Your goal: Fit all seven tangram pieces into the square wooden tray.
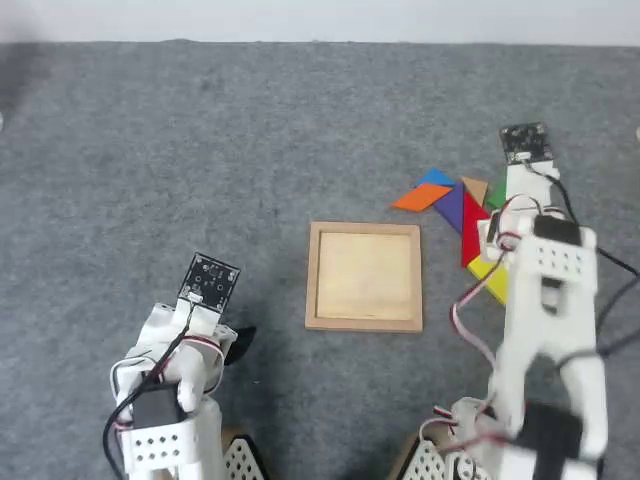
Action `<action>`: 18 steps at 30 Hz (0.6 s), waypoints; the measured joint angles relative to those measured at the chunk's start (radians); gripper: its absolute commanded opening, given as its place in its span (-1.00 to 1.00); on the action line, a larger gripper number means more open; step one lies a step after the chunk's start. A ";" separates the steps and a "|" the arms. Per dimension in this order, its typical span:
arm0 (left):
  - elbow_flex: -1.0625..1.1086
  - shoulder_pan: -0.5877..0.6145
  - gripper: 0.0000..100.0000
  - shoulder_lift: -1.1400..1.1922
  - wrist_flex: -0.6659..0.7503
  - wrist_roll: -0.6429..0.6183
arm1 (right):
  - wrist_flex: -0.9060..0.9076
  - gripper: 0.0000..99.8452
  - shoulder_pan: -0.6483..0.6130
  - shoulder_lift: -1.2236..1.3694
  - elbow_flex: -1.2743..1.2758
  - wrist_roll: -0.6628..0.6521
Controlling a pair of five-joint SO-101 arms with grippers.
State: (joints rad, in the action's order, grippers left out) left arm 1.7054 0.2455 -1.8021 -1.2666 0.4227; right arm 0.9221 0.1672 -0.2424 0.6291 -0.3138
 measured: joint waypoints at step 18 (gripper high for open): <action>0.000 0.000 -0.26 0.000 -0.003 0.000 | -0.026 -0.38 -0.126 0.222 -0.005 0.008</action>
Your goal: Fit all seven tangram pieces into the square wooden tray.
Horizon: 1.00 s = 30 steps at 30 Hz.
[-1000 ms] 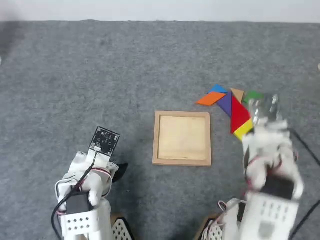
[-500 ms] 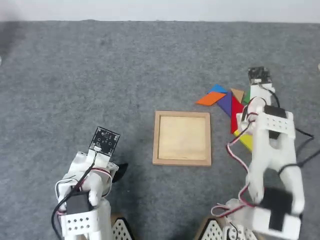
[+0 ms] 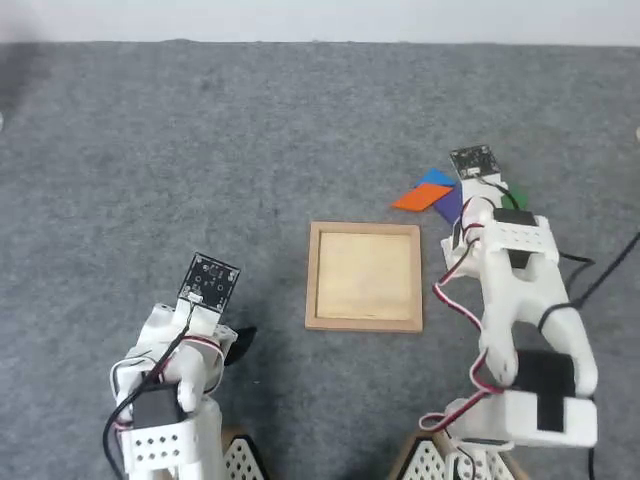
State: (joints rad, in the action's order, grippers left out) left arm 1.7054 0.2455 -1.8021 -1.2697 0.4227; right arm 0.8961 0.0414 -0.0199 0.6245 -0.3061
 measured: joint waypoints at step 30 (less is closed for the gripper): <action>0.000 0.000 -0.26 0.000 0.000 0.000 | 0.066 -0.38 0.097 0.250 -0.224 0.005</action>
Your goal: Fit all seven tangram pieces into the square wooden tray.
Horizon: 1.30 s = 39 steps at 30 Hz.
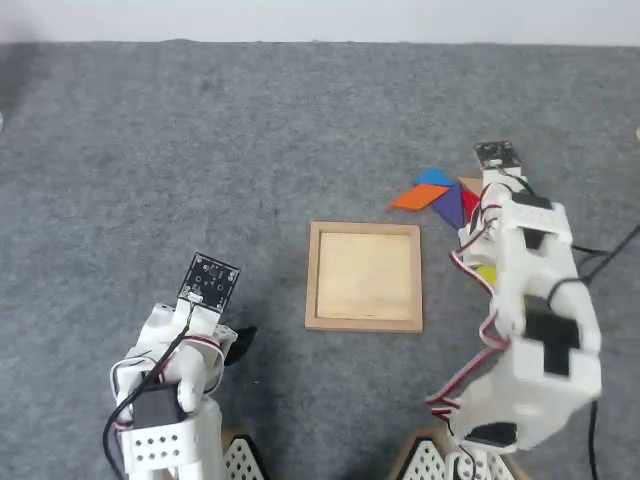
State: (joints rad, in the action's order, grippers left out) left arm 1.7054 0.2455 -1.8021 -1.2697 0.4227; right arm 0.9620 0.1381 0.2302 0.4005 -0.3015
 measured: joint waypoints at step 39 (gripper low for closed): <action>0.000 0.000 -0.26 0.000 0.000 0.000 | 0.063 -0.38 -0.032 -0.058 0.077 -0.057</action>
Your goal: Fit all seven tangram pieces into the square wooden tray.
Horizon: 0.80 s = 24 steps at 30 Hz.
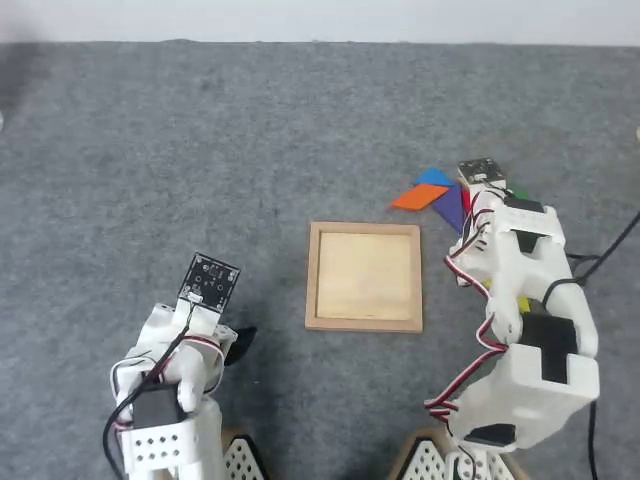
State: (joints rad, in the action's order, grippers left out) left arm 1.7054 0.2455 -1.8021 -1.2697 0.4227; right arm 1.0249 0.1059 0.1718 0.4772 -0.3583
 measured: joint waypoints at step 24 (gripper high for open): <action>0.000 0.000 -0.26 0.000 0.000 0.000 | 0.048 -0.91 0.006 -0.097 -0.018 0.038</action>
State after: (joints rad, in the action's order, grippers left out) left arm 1.7054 0.2455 -1.8021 -1.2697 0.4227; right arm 1.0725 0.1120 0.0752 0.4588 -0.3199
